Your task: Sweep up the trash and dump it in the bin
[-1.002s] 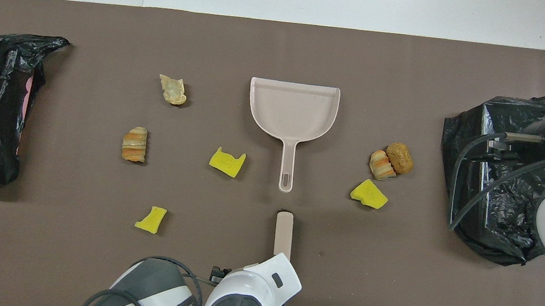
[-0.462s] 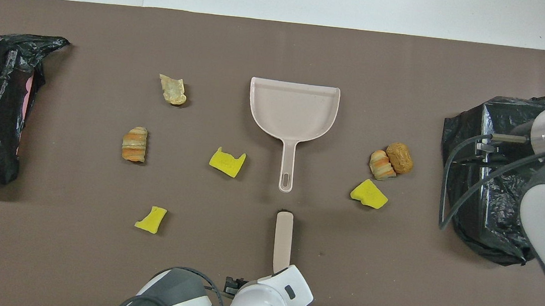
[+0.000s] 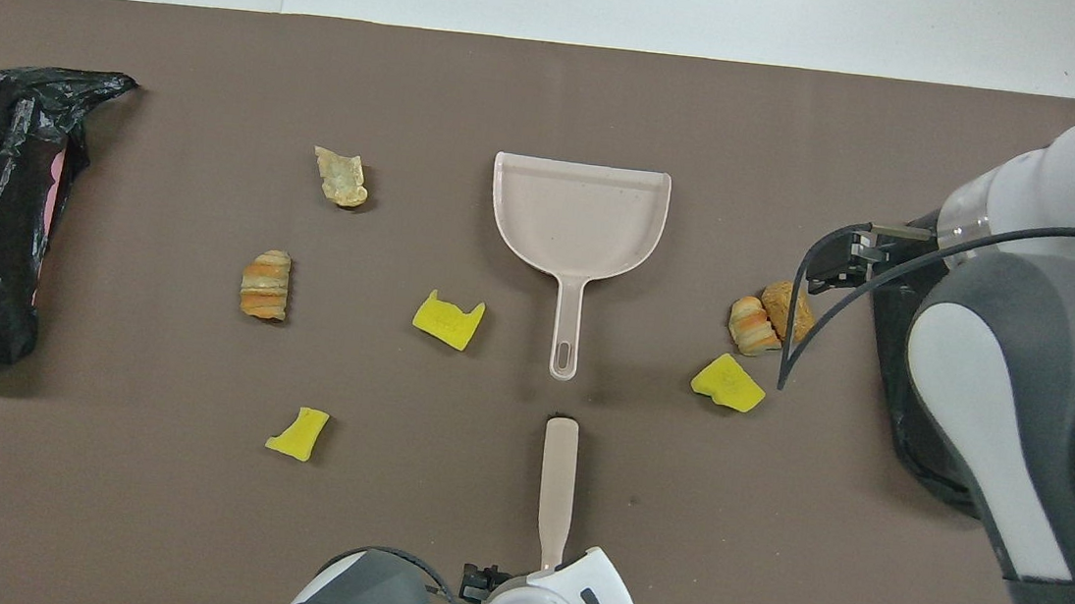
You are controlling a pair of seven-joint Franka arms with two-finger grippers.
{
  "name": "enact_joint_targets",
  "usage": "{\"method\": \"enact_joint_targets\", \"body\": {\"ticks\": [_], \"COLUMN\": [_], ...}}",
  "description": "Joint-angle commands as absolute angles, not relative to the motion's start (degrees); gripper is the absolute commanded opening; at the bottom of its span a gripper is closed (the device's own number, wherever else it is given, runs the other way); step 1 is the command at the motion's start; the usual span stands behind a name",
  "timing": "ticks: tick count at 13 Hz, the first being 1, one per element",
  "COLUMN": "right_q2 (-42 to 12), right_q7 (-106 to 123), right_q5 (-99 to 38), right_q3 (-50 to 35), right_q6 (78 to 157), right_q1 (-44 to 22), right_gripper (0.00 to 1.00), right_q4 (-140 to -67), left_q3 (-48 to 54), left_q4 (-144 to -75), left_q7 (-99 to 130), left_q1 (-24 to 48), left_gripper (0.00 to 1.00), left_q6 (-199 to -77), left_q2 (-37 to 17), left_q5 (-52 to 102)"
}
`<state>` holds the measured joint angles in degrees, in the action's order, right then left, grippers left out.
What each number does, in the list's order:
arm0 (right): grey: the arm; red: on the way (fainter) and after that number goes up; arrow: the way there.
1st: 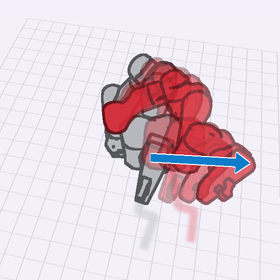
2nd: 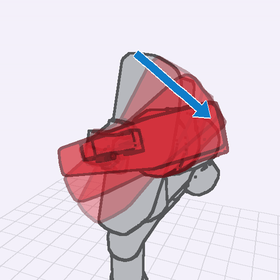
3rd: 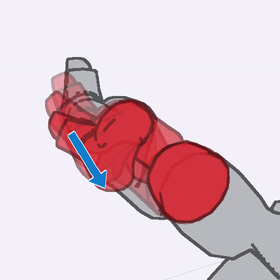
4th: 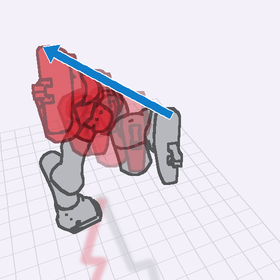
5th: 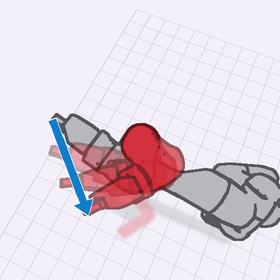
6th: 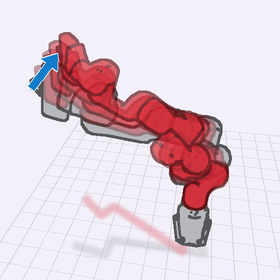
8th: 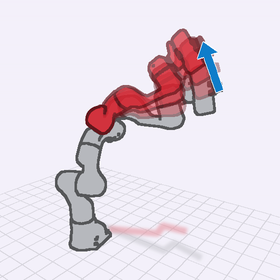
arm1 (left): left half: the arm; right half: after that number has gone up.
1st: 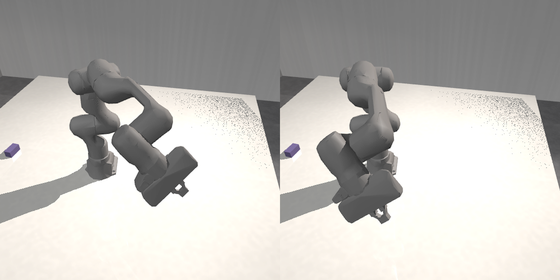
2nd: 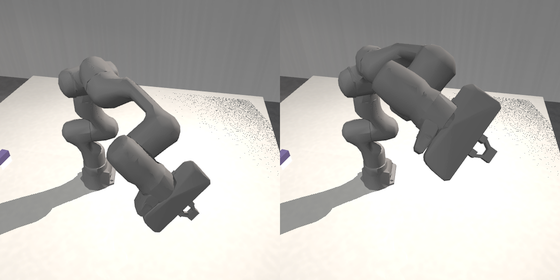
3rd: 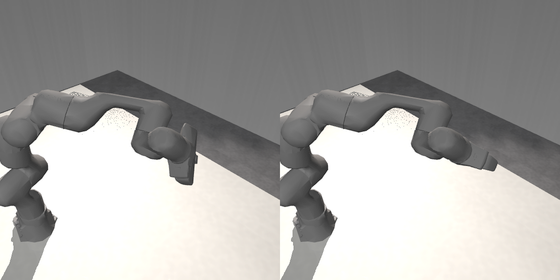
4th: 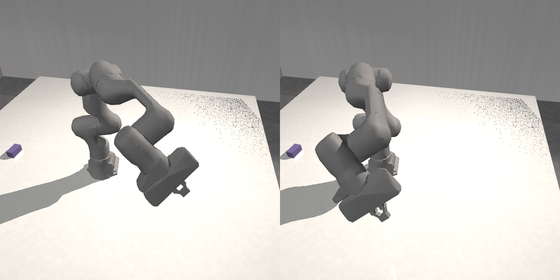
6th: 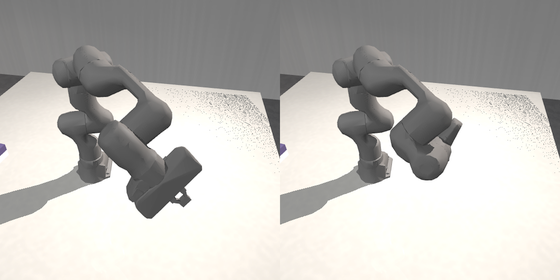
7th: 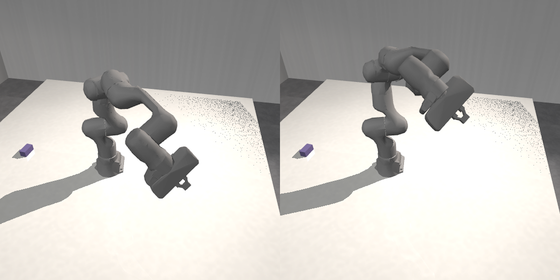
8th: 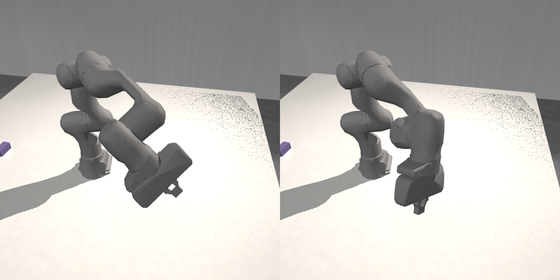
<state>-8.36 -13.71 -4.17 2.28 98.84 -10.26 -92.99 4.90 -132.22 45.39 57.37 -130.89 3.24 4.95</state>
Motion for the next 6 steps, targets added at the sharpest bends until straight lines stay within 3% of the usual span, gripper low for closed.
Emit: {"method": "enact_joint_targets", "body": {"ticks": [1, 3, 5, 6], "right_q2": [-9.8, -10.7, -10.9, -10.9], "right_q7": [-16.8, -17.9, -18.8, -18.7], "right_q5": [-6.8, -8.5, -8.9, -9.0], "right_q3": [2.2, 2.1, 2.0, 2.0], "right_q6": [99.9, 100.4, 101.8, 101.9], "right_q1": [-11.2, -11.3, -11.9, -12.0], "right_gripper": [1.0, 1.0, 1.0, 1.0], "right_q4": [-91.8, -91.7, -91.7, -91.7], "left_q3": [4.0, 3.9, 3.9, 3.9], "left_q4": [-131.2, -130.5, -130.5, -130.5], "left_q7": [48.2, 49.1, 50.4, 50.4], "left_q1": [59.8, 60.3, 60.2, 60.2], "left_gripper": [1.0, 0.98, 0.75, 0.72], "left_q6": [-132.4, -132.7, -132.8, -132.7], "left_q2": [-0.2, -1.6, -1.6, -1.6], "left_q5": [5.7, 5.7, 5.7, 5.7]}}
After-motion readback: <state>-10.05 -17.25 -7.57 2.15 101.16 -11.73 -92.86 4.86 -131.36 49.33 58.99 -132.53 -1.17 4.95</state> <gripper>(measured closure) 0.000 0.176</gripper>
